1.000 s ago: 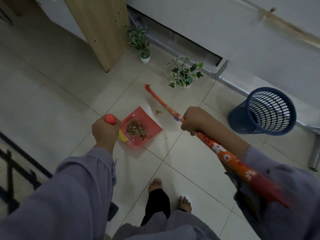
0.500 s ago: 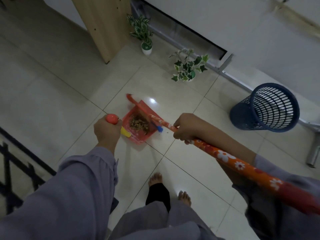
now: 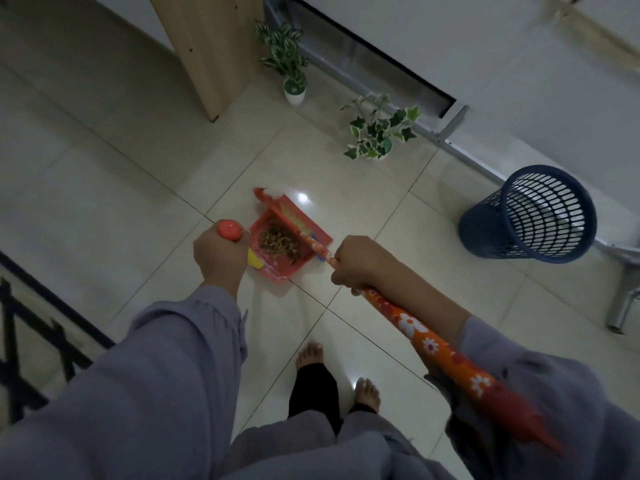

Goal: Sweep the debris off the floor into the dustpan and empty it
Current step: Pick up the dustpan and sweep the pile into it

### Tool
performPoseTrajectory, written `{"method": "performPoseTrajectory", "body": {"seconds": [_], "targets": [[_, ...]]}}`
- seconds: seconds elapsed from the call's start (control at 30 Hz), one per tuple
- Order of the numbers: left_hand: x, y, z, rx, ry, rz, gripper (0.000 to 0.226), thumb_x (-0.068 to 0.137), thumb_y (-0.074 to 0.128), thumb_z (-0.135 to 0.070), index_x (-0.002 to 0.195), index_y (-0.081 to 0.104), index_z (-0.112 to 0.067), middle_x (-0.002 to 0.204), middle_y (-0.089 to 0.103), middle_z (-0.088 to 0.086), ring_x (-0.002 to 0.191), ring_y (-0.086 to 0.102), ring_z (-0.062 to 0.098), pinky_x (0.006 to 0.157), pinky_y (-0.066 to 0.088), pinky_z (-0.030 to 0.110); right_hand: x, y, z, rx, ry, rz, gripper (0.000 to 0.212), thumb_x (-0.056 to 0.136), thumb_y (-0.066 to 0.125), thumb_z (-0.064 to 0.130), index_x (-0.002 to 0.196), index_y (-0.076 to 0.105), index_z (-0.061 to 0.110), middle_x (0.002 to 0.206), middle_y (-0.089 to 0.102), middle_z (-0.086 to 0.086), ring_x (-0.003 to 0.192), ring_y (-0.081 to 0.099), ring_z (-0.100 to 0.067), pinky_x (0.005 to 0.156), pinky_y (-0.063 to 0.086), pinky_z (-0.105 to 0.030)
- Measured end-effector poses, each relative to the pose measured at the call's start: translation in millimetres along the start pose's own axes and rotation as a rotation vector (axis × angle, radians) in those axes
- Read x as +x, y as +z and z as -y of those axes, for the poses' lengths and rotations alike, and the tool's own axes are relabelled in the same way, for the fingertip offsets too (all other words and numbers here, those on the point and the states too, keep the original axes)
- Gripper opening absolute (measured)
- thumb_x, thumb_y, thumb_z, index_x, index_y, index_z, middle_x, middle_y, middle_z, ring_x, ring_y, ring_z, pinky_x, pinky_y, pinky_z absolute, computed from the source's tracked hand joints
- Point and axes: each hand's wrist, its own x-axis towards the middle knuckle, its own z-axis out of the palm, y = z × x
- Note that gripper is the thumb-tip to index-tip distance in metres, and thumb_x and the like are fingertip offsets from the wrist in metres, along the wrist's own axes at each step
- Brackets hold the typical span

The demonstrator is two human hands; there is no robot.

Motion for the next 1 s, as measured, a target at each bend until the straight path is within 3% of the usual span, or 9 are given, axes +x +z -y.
{"method": "performPoseTrajectory", "body": {"seconds": [0.07, 0.13, 0.27, 0.37, 0.53, 0.67, 0.77, 0.87, 1.0], "targets": [[-0.9, 0.1, -10.3, -0.014, -0.002, -0.011, 0.019, 0.075, 0.073, -0.022, 0.091, 0.074, -0.012, 0.089, 0.073, 0.015, 0.088, 0.067, 0.034, 0.081, 0.055, 0.041, -3.7, -9.3, -7.7, 0.079, 0.022, -0.014, 0.017, 0.079, 0.061, 0.011, 0.093, 0.065, 0.004, 0.066, 0.069, -0.005, 0.048, 0.065, -0.014, 0.058, 0.056, -0.026], [-1.3, 2.0, -22.1, -0.018, 0.022, 0.002, 0.019, 0.076, 0.073, -0.022, 0.091, 0.073, -0.011, 0.090, 0.073, 0.017, 0.089, 0.066, 0.035, 0.082, 0.055, 0.041, -11.6, -21.6, -17.7, 0.073, 0.029, -0.040, 0.020, 0.078, 0.062, 0.011, 0.097, 0.063, 0.005, 0.069, 0.068, -0.006, 0.049, 0.065, -0.015, 0.060, 0.058, -0.028], [-3.8, 15.7, -50.1, 0.012, 0.115, 0.021, 0.017, 0.076, 0.072, -0.021, 0.089, 0.074, -0.010, 0.086, 0.073, 0.017, 0.086, 0.066, 0.035, 0.077, 0.053, 0.037, -24.5, -41.4, -39.2, -0.080, 0.048, -0.135, 0.003, 0.076, 0.060, 0.008, 0.078, 0.059, 0.006, 0.064, 0.058, -0.004, 0.058, 0.059, -0.019, 0.051, 0.046, -0.023], [-7.5, 34.1, -71.2, 0.008, 0.130, 0.049, 0.016, 0.077, 0.072, -0.021, 0.089, 0.073, -0.011, 0.086, 0.073, 0.016, 0.086, 0.066, 0.032, 0.076, 0.052, 0.034, -20.0, -53.0, -59.1, -0.130, 0.099, -0.200, 0.011, 0.076, 0.059, 0.006, 0.068, 0.050, 0.008, 0.066, 0.053, -0.005, 0.058, 0.055, -0.019, 0.052, 0.046, -0.026], [-13.8, 68.2, -88.4, -0.010, 0.146, 0.104, 0.014, 0.076, 0.073, -0.017, 0.090, 0.073, -0.012, 0.085, 0.072, 0.013, 0.081, 0.064, 0.028, 0.075, 0.051, 0.030, -4.6, -71.6, -92.8, -0.123, 0.178, -0.227, 0.016, 0.078, 0.060, 0.008, 0.093, 0.053, 0.006, 0.082, 0.054, -0.008, 0.076, 0.062, -0.023, 0.072, 0.058, -0.034], [-13.9, 91.5, -93.2, -0.015, 0.135, 0.109, 0.014, 0.076, 0.072, -0.018, 0.088, 0.073, -0.012, 0.084, 0.072, 0.013, 0.082, 0.066, 0.030, 0.077, 0.055, 0.035, 10.9, -73.9, -114.6, -0.132, 0.184, -0.187, 0.046, 0.079, 0.057, 0.004, 0.125, 0.052, 0.003, 0.084, 0.057, -0.009, 0.076, 0.055, -0.022, 0.075, 0.055, -0.035], [-13.6, 102.6, -94.4, -0.006, 0.118, 0.103, 0.013, 0.075, 0.072, -0.020, 0.085, 0.073, -0.013, 0.083, 0.073, 0.013, 0.083, 0.067, 0.032, 0.079, 0.056, 0.039, 13.0, -69.8, -119.6, -0.124, 0.137, -0.112, 0.021, 0.081, 0.056, 0.003, 0.100, 0.052, 0.010, 0.086, 0.064, -0.008, 0.074, 0.056, -0.021, 0.073, 0.054, -0.033], [-17.3, 108.2, -99.1, 0.000, 0.107, 0.103, 0.011, 0.076, 0.072, -0.019, 0.085, 0.072, -0.013, 0.083, 0.073, 0.013, 0.084, 0.066, 0.031, 0.078, 0.055, 0.037, 9.2, -66.9, -129.4, -0.037, 0.122, -0.053, 0.008, 0.079, 0.057, 0.006, 0.087, 0.058, 0.004, 0.063, 0.065, -0.004, 0.052, 0.061, -0.014, 0.060, 0.055, -0.028], [-19.5, 113.0, -108.7, 0.026, 0.102, 0.093, 0.013, 0.077, 0.070, -0.018, 0.088, 0.073, -0.012, 0.086, 0.073, 0.014, 0.086, 0.066, 0.033, 0.078, 0.053, 0.035, -0.4, -72.5, -144.9, 0.101, 0.138, -0.026, 0.025, 0.077, 0.062, 0.010, 0.099, 0.068, 0.001, 0.068, 0.073, -0.009, 0.045, 0.065, -0.012, 0.064, 0.060, -0.033]]}}
